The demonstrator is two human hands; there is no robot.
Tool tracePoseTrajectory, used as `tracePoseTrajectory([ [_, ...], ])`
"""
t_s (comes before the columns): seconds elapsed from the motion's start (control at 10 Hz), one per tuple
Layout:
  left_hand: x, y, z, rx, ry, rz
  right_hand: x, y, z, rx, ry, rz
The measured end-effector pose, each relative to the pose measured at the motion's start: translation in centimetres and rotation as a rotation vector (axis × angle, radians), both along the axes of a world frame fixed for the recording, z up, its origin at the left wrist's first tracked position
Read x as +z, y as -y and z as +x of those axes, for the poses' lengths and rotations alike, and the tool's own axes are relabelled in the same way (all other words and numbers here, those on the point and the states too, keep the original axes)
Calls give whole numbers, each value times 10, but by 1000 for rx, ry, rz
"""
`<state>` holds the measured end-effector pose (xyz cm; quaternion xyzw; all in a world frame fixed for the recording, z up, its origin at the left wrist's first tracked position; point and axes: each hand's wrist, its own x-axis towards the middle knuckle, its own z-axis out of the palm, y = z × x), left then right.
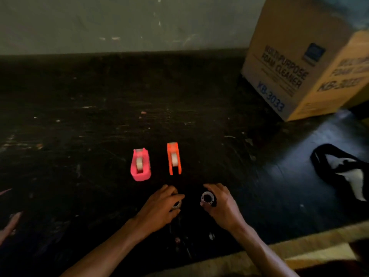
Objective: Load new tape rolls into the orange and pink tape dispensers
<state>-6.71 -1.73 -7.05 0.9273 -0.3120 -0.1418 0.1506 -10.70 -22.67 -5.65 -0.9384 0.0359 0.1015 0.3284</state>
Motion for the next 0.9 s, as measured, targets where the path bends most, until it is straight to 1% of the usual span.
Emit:
tracePoseTrajectory([
  [0.1, 0, -21, -2, 50, -28, -37, 3, -27, -1, 3, 31, 32],
  [0.2, 6, -67, -1, 148, -34, -58, 10, -72, 9, 83, 20, 79],
  [0.3, 13, -124, 4, 257, -20, -47, 15, -131, 24, 209, 58, 128],
  [0.4, 22, -176, 12, 376, 27, -55, 14, -189, 42, 295, 136, 123],
  [0.5, 31, -212, 25, 451, 20, -29, 15, -239, 67, 352, 158, 58],
  [0.6, 31, -233, 39, 446, 22, 5, 11, -265, 88, 344, 171, -17],
  [0.7, 26, -246, 46, 429, -12, 18, 8, -280, 94, 316, 139, -78],
  [0.8, 22, -255, 49, 423, 1, -22, 6, -283, 90, 288, 152, -102],
  [0.9, 23, -270, 36, 456, -49, -135, 11, -276, 73, 182, 170, 8],
])
